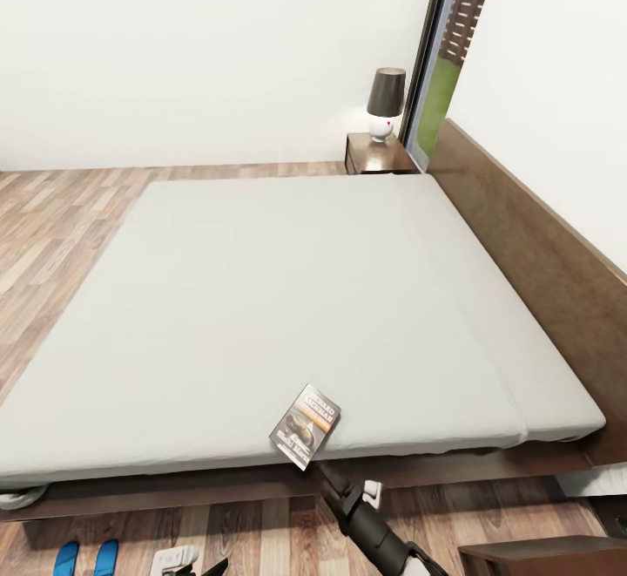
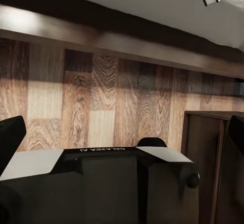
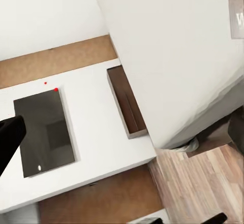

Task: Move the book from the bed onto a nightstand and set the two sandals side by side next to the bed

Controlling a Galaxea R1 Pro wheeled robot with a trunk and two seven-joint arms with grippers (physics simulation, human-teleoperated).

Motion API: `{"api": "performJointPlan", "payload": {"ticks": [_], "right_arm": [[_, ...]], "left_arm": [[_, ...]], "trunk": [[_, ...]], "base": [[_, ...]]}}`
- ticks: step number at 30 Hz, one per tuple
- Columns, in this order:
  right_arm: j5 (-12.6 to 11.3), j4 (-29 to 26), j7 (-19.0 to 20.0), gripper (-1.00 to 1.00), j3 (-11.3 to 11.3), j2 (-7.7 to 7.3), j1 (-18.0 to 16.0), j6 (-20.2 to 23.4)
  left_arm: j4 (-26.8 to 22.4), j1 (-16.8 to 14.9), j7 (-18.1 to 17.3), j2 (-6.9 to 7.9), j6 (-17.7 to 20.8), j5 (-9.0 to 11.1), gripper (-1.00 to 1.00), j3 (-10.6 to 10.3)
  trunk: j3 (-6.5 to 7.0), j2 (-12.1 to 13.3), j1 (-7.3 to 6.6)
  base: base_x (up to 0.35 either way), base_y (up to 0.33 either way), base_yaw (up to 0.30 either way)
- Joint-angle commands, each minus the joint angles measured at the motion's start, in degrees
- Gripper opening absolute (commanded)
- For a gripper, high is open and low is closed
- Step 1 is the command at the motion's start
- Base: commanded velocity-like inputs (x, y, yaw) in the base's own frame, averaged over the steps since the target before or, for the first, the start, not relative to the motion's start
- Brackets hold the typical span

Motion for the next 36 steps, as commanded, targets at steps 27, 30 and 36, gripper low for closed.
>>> {"api": "performJointPlan", "payload": {"ticks": [27,30,36], "right_arm": [[-0.88,-4.68,-0.11,1.00,3.20,0.15,-1.99,0.48],[-0.90,-5.10,-0.15,1.00,3.20,0.15,-2.16,0.48],[-0.91,-5.27,-0.17,1.00,3.21,0.15,-2.24,0.43]], "left_arm": [[0.00,-0.01,-0.34,-0.09,0.42,0.49,1.00,-0.01],[0.00,-0.02,-0.32,-0.09,0.42,0.47,1.00,-0.01],[0.00,0.00,-0.28,-0.09,0.42,0.49,1.00,-0.01]], "trunk": [[-0.04,-0.04,0.01],[-0.04,-0.04,0.01],[-0.04,-0.04,0.01]], "base": [[0.000,0.000,0.000],[0.000,0.000,0.000],[0.000,0.000,0.000]]}}
